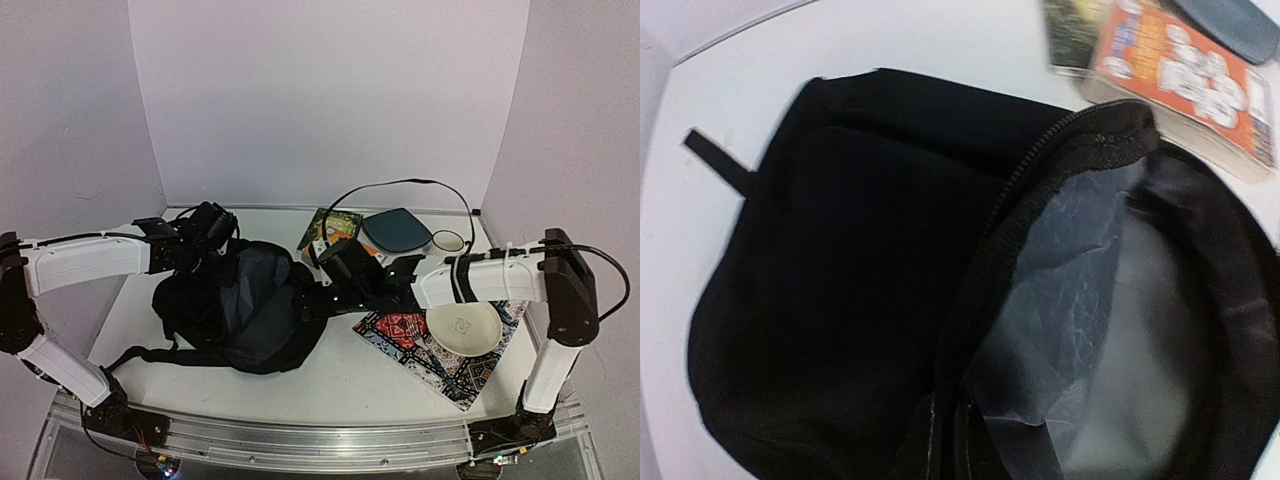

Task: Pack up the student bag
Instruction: Pick up the largest pocket of the bag from the student bag, then place the largest pocket of the bag in the student bag, then pick up the book from the center of the board.

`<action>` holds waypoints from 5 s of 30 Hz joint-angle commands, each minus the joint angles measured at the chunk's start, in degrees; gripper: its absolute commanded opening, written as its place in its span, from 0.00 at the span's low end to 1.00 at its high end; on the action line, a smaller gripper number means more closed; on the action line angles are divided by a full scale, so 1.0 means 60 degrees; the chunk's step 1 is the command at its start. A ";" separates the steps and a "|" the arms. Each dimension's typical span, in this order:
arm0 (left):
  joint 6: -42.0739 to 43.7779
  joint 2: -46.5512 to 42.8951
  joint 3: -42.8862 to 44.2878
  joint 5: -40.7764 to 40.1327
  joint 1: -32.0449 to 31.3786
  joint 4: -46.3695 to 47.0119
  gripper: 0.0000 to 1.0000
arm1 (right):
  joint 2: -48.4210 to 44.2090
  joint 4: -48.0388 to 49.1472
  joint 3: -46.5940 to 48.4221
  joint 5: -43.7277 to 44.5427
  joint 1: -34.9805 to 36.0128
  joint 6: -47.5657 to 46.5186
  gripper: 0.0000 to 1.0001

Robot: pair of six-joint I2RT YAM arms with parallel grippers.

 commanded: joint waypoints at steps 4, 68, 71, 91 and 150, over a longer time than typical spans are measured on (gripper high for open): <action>0.0036 0.0667 -0.0424 -0.1615 0.1216 -0.0210 0.04 | 0.1180 -0.0675 0.0754 0.0230 -0.0052 0.0203 0.71; 0.1601 -0.2994 -0.1638 -0.0556 0.2363 0.1373 1.00 | 0.2733 0.0100 0.1895 -0.0799 -0.4675 0.2904 0.98; 0.1590 -0.3093 -0.1723 -0.0479 0.2364 0.1395 0.99 | 0.2830 0.0168 0.1836 -0.0364 -0.4694 0.3240 0.98; 0.1703 -0.3252 -0.1827 -0.0559 0.2385 0.1463 1.00 | 0.4156 0.0365 0.2872 -0.3268 -0.5765 0.1682 0.98; -0.3839 -0.3727 -0.2766 0.5360 0.2423 0.6592 0.99 | -0.2506 0.8210 -0.2736 -0.3943 -0.4293 0.5265 0.00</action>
